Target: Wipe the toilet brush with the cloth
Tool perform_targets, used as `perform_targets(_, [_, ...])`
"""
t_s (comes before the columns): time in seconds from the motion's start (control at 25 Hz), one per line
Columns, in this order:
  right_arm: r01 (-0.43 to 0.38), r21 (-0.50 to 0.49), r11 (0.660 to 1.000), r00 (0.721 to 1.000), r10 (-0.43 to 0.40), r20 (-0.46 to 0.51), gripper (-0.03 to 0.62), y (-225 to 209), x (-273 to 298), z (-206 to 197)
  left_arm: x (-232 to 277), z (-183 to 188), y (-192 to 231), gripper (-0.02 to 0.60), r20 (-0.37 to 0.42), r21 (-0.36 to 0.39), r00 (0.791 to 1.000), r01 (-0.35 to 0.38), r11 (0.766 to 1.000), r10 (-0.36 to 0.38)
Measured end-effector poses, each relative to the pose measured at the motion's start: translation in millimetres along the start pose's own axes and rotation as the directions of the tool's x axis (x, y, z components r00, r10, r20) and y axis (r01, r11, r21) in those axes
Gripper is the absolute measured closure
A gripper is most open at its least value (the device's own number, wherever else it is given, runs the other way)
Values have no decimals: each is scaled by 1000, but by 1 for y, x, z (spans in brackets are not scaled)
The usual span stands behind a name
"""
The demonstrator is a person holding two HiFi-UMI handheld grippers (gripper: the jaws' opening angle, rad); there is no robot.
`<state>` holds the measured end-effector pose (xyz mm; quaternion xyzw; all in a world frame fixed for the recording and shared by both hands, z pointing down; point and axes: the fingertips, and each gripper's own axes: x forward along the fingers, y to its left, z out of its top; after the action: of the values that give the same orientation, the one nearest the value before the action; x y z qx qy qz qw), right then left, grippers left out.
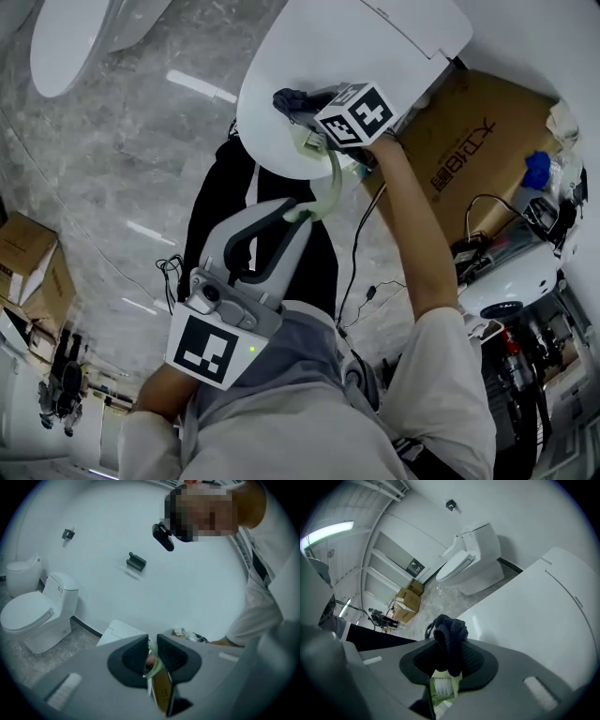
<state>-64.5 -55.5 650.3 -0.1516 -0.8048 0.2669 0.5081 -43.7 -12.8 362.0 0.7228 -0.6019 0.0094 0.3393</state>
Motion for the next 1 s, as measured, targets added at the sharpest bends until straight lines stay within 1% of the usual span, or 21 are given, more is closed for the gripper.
perform_targets(0.12, [-3,-53,999,999,1,-33,500,2,3,-2,4,5,1,581,24,6,1000,-12,1000,12])
perform_targets(0.2, [-1,-85,996,998,-3,-55,500,2,3,-3,7,7,2,581,33,-9,999,-20,1000,21])
perform_targets(0.32, [2,-119,993,997,-11,-75,500,5,7,-5,6,5,2,581,25,-17,999,-32,999,32])
perform_targets(0.4, [5,-120,993,997,-14,-77,500,5,8,-6,5,5,1,581,19,-16,999,-36,999,36])
perform_targets(0.56, [29,-92,995,998,-34,-58,500,1,9,-7,1,3,-1,581,2,-10,999,-43,999,43])
perform_targets(0.76, [53,-16,998,999,-53,-2,500,-11,9,-7,1,1,-1,581,-11,-12,999,-39,999,39])
perform_targets(0.88, [75,29,997,997,-75,16,500,-19,6,-9,3,2,-1,581,-13,-39,999,-32,999,32])
perform_targets(1.0, [100,59,993,994,-102,32,500,-24,4,-9,6,10,3,581,13,-65,1000,-27,998,28])
